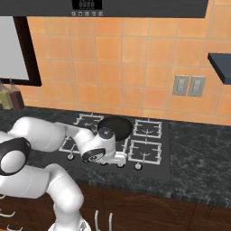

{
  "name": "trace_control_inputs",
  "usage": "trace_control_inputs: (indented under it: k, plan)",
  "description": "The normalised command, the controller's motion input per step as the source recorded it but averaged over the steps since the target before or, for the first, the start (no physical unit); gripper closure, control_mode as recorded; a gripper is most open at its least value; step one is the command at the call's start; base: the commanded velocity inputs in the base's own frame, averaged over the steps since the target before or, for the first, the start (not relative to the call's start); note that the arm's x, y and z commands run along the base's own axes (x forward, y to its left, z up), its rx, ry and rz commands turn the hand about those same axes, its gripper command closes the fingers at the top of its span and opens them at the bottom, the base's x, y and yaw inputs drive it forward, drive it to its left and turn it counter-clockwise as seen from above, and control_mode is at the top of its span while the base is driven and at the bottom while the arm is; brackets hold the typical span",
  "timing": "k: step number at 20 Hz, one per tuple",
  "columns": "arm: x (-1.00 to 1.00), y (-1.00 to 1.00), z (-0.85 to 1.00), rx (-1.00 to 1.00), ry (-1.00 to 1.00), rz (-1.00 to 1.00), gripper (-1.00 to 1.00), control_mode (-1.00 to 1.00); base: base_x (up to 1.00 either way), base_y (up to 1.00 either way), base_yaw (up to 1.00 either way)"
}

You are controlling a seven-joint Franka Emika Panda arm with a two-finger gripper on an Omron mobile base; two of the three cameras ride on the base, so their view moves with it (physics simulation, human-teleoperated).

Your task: Turn off the center burner of the stove.

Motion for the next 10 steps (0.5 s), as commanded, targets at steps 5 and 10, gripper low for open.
trace_control_inputs:
  k: [5,10]
  plan:
    - [0.96,0.68,0.29,0.0,-0.06,-0.63,1.0,-1.0,0.0,0.0,0.0]
    - [0.68,0.19,-0.06,0.07,0.1,-0.67,1.0,-1.0,0.0,0.0,0.0]
